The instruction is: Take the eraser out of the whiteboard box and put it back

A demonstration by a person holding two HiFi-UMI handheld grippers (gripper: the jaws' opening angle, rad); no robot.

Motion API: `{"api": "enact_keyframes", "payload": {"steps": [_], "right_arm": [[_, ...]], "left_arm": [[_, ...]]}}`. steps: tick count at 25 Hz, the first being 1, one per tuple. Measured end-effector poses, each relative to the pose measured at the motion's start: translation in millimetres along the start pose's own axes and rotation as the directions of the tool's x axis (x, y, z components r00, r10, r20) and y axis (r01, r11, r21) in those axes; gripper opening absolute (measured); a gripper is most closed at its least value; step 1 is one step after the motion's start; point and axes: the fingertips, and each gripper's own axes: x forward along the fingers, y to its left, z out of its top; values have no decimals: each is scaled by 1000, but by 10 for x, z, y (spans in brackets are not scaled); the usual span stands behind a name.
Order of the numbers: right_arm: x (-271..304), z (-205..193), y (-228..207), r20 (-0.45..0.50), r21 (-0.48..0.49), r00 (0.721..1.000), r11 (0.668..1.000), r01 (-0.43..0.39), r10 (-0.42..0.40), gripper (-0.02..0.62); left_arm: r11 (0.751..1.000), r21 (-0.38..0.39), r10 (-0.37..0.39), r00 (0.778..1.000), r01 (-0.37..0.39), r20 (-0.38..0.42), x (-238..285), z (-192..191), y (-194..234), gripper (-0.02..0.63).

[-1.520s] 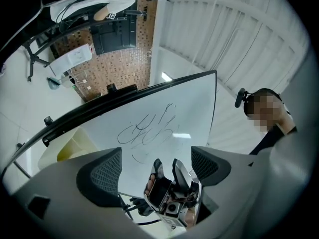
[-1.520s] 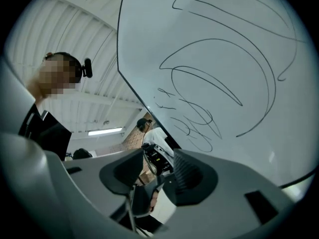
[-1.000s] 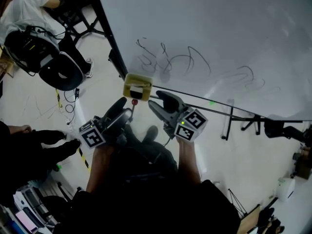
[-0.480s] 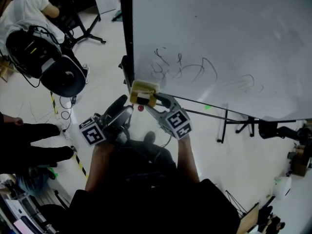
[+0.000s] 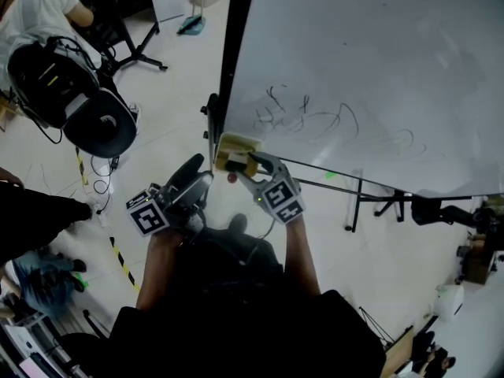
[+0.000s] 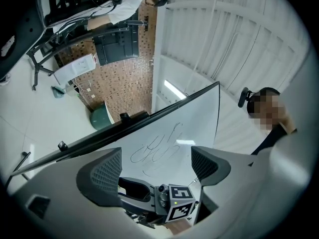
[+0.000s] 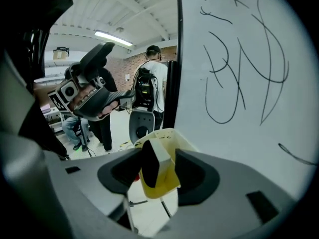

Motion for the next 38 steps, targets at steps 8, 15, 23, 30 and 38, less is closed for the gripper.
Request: {"api": "enact_keyframes", "payload": {"steps": [8,15,23,30,38], "right_arm": [[54,-46,73,-52,-152,998,988,21,-30,204],[31,-59,80,-44,-163,999,986,24,-32,176],[-137,77,36,37,-69,999,997,35,-33,166],[-346,309,-27,142,19,989,999,27,-30,163],[-614,623,-78,294,122,955,992,-10,-26,161]], "left_arm": [[1000,29,10,1000,-10,5,-7,48,0,428],[1000,22,15,1000,-15,1,-19,10,7,428],[1000,-9,6,1000,-6,-3,-27,-47,-27,428],[1000,6,-4,1000,4,-14,9,-48,-65,428],[1000,2,-18,1000,18,-24,47,-68,-113,428]]}}
